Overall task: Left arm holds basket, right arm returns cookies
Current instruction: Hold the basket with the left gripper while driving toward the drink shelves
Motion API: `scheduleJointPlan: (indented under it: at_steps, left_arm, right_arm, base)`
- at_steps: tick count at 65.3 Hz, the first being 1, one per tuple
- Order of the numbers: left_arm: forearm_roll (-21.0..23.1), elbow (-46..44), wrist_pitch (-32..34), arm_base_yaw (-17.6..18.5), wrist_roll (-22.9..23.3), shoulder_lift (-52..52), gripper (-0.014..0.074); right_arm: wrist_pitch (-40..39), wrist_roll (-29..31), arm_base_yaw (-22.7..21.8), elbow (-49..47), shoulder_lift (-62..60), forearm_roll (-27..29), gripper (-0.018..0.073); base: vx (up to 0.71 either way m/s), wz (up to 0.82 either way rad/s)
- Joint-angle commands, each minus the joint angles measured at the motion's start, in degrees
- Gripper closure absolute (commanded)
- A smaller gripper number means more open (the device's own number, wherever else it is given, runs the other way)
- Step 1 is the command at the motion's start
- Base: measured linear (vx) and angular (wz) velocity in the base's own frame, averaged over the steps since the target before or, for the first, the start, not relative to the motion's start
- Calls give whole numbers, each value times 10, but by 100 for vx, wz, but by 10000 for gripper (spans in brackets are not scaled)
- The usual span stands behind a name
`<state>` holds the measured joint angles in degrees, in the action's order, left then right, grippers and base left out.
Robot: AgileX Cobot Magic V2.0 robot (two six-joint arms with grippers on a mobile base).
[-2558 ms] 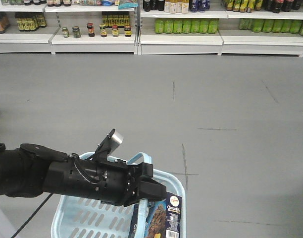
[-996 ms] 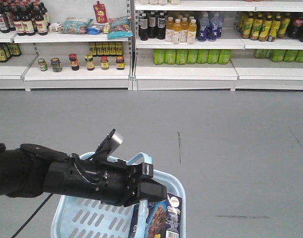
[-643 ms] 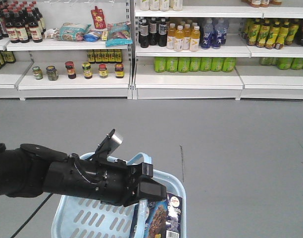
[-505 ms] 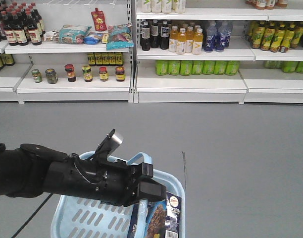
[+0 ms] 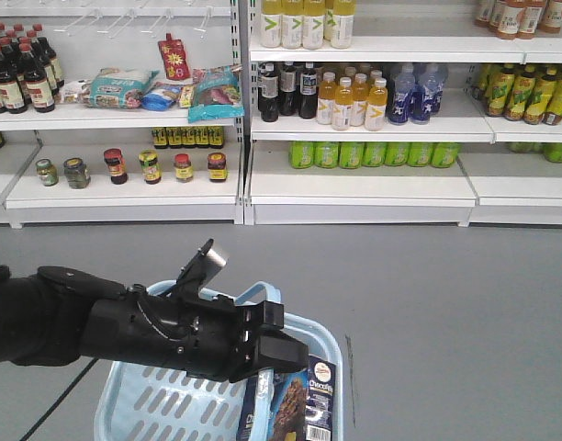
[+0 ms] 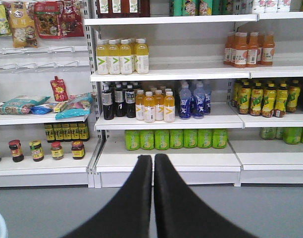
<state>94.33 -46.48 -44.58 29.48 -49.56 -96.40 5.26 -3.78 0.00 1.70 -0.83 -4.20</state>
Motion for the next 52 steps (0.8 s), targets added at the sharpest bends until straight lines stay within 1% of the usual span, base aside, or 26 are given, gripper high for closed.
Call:
scheduleJointPlan:
  at_steps: [1, 52]
  left_arm:
    - [32, -16, -35, 3, -2, 28, 603]
    - [32, -16, -35, 3, -2, 28, 603]
  right_arm:
    - [-44, 0, -4, 0, -4, -3, 568]
    - [-44, 0, -4, 0, -4, -3, 568]
  base:
    - [45, -3]
    - [42, -3]
